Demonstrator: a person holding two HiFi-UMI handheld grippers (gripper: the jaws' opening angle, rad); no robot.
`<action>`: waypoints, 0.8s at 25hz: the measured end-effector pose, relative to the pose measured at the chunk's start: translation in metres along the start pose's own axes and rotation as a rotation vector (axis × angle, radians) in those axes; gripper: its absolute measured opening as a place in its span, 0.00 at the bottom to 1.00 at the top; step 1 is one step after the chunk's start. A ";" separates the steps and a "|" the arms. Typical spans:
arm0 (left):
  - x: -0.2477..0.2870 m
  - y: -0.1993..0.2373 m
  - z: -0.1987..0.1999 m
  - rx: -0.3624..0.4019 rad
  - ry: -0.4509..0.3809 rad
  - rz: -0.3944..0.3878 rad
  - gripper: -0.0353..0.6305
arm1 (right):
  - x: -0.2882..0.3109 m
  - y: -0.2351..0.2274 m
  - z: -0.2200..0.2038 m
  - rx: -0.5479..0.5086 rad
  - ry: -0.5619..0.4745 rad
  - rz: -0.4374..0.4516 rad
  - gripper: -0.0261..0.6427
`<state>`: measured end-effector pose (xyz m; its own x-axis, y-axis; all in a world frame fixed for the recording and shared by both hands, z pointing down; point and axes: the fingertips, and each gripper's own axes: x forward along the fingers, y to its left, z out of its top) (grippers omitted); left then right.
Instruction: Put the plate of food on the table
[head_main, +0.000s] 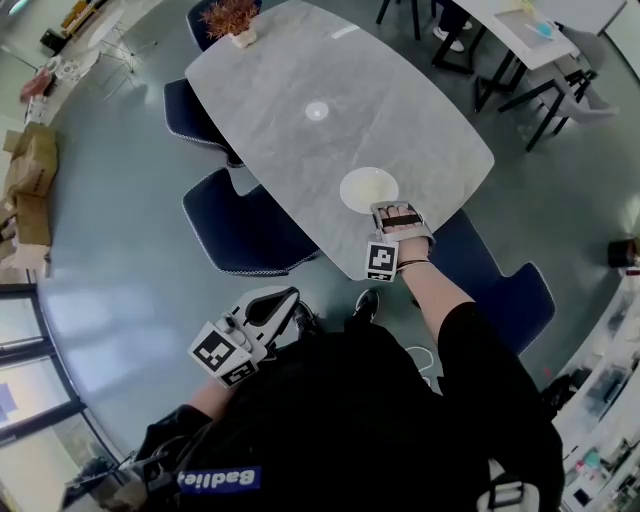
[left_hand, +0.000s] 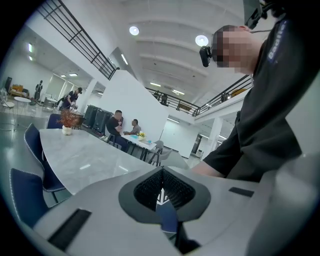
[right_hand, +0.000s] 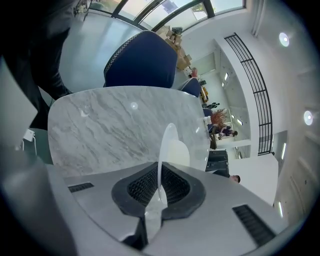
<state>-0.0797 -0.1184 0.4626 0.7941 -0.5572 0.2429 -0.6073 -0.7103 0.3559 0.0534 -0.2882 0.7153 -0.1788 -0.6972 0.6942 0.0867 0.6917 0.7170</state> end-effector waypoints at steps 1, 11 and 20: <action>-0.001 0.002 -0.002 -0.004 0.005 0.005 0.06 | 0.004 0.000 0.000 0.002 0.005 0.008 0.07; -0.007 0.023 -0.007 -0.042 0.031 0.039 0.06 | 0.045 -0.003 -0.001 0.017 0.046 0.041 0.07; -0.008 0.035 -0.015 -0.070 0.046 0.071 0.06 | 0.059 0.004 0.001 0.038 0.056 0.062 0.07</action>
<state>-0.1067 -0.1324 0.4864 0.7505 -0.5836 0.3101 -0.6600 -0.6371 0.3982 0.0417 -0.3266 0.7593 -0.1189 -0.6615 0.7404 0.0590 0.7397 0.6703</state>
